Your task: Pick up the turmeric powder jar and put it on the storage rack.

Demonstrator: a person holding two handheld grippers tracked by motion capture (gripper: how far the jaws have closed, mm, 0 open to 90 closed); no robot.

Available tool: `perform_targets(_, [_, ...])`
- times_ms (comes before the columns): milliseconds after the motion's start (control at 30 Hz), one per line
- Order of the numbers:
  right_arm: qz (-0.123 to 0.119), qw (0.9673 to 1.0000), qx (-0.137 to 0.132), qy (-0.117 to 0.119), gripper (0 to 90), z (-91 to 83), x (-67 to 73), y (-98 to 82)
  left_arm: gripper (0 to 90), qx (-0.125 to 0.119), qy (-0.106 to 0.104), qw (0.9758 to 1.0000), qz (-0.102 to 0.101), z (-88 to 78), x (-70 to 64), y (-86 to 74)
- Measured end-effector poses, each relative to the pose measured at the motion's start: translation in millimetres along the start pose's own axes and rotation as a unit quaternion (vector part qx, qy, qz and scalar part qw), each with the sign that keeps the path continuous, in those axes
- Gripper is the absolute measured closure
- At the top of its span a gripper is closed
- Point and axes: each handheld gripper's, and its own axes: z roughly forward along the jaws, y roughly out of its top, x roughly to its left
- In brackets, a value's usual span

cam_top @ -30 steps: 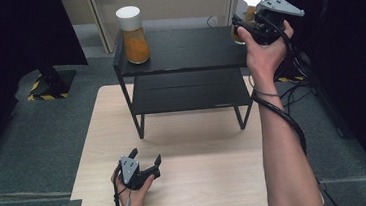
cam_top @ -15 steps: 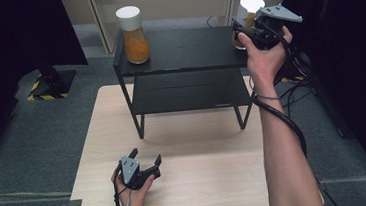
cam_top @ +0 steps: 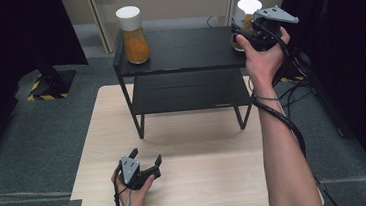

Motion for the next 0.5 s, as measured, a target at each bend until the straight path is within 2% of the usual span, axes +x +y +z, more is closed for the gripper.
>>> perform_targets(300, [-0.001,1.0,0.006,-0.002,30.3,5.2,0.8,3.2,8.8,-0.001,-0.002,1.0,0.001,0.2,-0.1,-0.4])
perform_targets(500, [0.01,0.9999,0.005,-0.004,30.0,6.2,-0.9,2.5,8.8,-0.002,-0.001,1.0,0.0,0.1,-0.3,-0.7])
